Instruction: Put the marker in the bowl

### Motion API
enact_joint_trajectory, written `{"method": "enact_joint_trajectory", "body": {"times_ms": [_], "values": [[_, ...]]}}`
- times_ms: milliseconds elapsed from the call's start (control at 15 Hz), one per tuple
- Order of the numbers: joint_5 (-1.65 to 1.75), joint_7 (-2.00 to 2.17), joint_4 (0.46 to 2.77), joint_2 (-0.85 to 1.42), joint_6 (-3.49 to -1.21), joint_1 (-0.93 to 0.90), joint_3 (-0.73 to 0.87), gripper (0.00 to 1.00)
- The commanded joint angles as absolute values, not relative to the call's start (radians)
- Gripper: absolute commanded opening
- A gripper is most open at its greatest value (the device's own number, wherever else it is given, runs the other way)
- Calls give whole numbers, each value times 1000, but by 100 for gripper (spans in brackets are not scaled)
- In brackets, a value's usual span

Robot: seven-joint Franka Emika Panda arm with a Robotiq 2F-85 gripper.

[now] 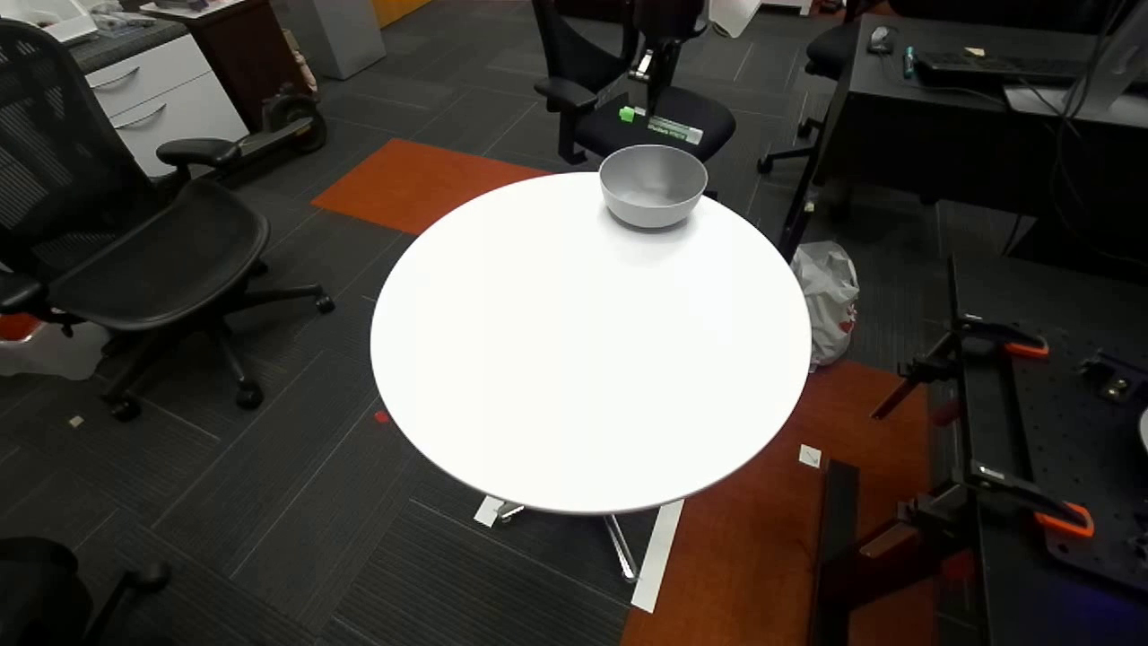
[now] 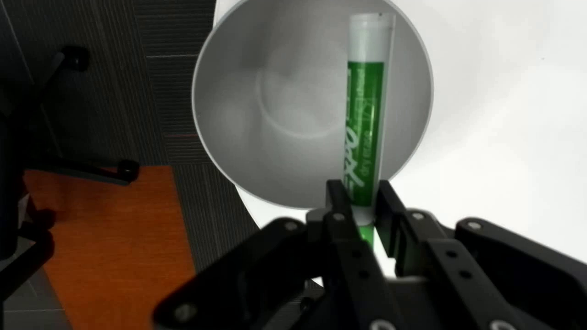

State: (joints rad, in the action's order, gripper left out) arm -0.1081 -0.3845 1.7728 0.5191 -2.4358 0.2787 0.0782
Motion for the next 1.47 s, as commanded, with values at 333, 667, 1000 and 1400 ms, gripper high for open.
{"method": "enact_joint_trajectory", "body": {"times_ms": [333,667,1000,1400], "values": [[-103,-351,1642,649,-2385,312,67,52],[-106,-352,1618,673,-2381,316,62,89],[-107,-345,1612,670,-2387,314,62,100],[-97,-361,1638,669,-2426,316,59,100]]}}
